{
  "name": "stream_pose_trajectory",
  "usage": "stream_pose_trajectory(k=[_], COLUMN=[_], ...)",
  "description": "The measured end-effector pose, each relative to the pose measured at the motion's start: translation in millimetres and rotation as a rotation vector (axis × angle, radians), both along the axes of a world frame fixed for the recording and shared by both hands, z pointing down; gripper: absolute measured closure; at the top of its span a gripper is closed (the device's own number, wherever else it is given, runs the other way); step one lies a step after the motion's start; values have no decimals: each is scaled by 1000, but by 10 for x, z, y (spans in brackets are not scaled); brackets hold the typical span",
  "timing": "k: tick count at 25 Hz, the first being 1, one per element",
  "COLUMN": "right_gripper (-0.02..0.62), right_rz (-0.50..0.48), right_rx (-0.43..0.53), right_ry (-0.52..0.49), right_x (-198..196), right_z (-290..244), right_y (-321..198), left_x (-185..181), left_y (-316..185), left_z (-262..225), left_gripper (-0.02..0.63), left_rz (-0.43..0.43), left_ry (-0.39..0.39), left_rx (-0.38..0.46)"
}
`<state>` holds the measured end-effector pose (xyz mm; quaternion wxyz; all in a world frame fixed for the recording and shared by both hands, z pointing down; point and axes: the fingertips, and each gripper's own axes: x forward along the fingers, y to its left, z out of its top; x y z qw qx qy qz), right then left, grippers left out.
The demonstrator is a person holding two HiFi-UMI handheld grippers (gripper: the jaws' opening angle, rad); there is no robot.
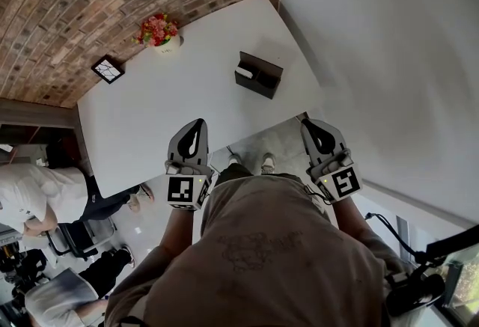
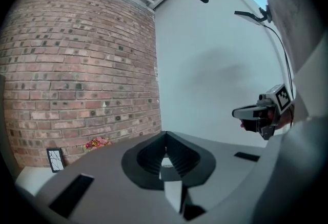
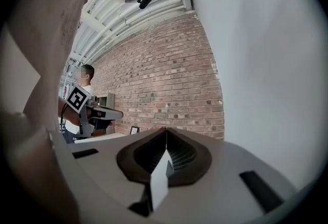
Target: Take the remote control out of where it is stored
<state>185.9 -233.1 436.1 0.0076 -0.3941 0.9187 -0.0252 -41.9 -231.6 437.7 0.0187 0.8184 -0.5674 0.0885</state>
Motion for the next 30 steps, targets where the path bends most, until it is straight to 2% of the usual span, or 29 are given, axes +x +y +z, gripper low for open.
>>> stream_pose_trajectory(k=[7, 11, 18, 24, 28, 30], right_gripper=[581, 581, 581, 581, 581, 581], right_rz=[19, 30, 50, 68, 77, 77], right_rx=[2, -2, 5, 12, 21, 23], right_ry=[5, 17, 27, 39, 45, 52], right_x=[-173, -306, -590, -816, -917, -938], right_z=[-42, -51, -107, -164, -182, -174], right_y=[-38, -58, -48, -1, 31, 41], left_x=[-158, -253, -524, -666, -776, -778], left_y=[-76, -130, -137, -168, -118, -123], left_z=[-7, -100, -39, -154, 0, -26], left_gripper=[595, 595, 595, 595, 595, 595], left_rz=[41, 34, 77, 84, 111, 110], left_ry=[-24, 39, 13, 86, 49, 63], left_rx=[10, 5, 19, 32, 27, 31])
